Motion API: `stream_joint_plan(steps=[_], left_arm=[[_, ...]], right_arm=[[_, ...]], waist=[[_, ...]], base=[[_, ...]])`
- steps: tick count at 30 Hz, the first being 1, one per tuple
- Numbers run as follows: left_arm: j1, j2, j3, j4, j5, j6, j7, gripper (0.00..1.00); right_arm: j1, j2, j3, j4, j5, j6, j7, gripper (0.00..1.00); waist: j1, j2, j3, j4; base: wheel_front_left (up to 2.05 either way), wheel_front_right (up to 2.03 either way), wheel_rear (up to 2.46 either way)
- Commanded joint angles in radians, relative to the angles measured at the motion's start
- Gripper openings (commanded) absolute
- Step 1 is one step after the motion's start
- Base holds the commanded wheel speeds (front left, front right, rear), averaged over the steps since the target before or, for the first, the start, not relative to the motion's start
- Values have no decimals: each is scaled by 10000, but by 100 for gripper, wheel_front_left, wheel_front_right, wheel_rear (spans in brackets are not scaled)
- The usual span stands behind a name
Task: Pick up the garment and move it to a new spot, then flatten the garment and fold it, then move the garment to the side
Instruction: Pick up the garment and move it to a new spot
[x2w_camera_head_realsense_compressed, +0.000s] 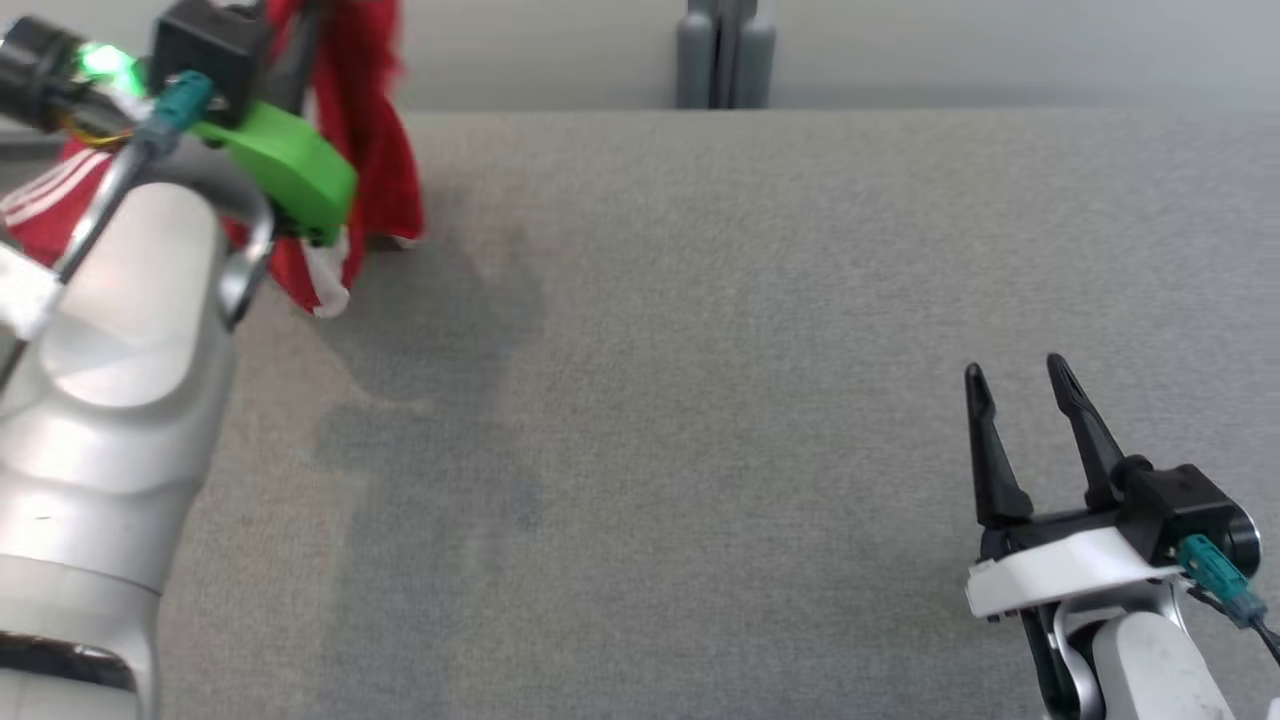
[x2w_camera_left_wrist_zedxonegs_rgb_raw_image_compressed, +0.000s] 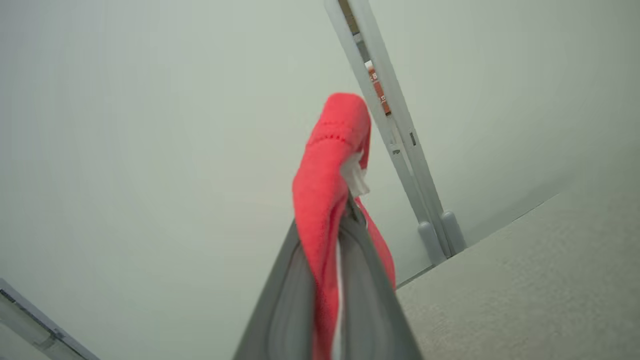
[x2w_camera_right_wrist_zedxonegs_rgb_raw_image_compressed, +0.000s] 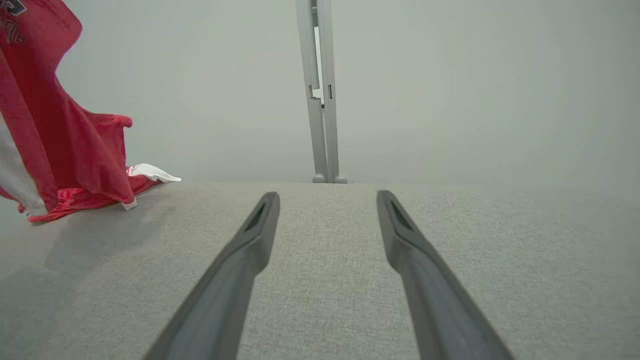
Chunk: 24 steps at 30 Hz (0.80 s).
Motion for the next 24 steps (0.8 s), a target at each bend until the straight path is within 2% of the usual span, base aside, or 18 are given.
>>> stream_joint_plan(steps=[1,6,9,14,18,24], left_arm=[[-11,-175,-173,-351,-195,-22,73,0],[256,-695,-1044,-2177,-1334,-25,651,0],[433,-1093,-1174,-3154,-2077,-27,1040,0],[1196,-1860,-1260,-3769,-2790,283,1410,0],[2080,-2264,-1333,-3137,-3250,668,1106,0],[3112,-2440,-1174,-621,-3515,1344,220,0]], right_arm=[[239,-30,-108,21,52,1,-31,100],[566,-29,-568,-38,114,1,-31,100],[621,-27,-809,-78,122,1,-31,100],[438,-26,-927,-166,159,1,-31,100],[246,-24,-805,-153,266,1,-31,100],[-169,-29,-562,-175,463,1,-31,100]], waist=[[0,0,-975,-817],[0,0,-1161,-1314],[0,0,-1098,-1554],[0,0,-742,-1821],[0,0,-304,-1986],[0,0,479,-2261]], base=[[0,0,0],[0,0,0],[0,0,0],[0,0,0],[0,0,0],[0,0,0]])
